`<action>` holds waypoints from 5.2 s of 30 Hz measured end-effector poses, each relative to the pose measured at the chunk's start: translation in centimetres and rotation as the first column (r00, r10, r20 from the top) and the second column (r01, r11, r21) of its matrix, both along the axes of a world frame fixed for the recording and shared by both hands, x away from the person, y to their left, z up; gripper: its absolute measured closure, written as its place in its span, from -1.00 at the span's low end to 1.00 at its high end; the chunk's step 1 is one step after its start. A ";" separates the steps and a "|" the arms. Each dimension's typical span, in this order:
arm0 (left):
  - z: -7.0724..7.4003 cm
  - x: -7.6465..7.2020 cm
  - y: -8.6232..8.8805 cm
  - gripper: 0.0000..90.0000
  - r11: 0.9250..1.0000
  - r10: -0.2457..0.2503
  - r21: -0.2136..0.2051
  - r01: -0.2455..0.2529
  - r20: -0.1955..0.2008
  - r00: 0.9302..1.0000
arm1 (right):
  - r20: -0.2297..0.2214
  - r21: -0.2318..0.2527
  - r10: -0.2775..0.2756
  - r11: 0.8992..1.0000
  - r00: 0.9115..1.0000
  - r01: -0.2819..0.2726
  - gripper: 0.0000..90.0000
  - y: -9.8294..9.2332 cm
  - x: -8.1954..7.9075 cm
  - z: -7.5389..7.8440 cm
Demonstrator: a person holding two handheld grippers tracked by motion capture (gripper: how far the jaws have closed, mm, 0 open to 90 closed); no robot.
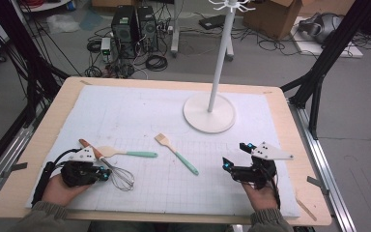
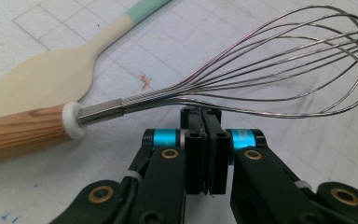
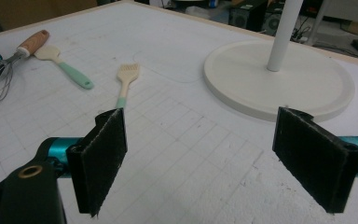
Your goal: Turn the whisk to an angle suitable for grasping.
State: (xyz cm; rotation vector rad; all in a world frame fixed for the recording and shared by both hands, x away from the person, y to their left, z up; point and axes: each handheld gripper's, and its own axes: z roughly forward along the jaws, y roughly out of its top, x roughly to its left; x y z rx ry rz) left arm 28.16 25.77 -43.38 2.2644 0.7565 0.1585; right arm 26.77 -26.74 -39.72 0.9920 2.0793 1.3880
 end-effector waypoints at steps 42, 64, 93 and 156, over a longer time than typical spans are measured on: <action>2.0 2.3 -1.3 0.97 1.000 -0.011 -0.029 0.013 0.048 0.999 | -0.005 0.001 -0.001 1.000 1.000 0.001 -0.63 -0.1 0.1 -0.1; 3.6 7.5 3.9 0.99 0.989 0.137 -0.061 -0.134 0.063 0.989 | -0.017 -0.003 0.002 1.000 1.000 -0.002 -0.63 0.2 0.4 -0.2; 1.6 10.5 5.3 0.99 0.973 0.229 0.032 -0.229 0.014 0.973 | -0.010 -0.003 0.004 1.000 1.000 -0.004 -0.64 0.1 0.4 -0.2; 1.0 9.8 7.6 0.98 0.972 0.232 0.045 -0.231 -0.015 0.973 | -0.011 -0.003 0.014 1.000 1.000 -0.014 -0.63 0.2 0.3 -0.2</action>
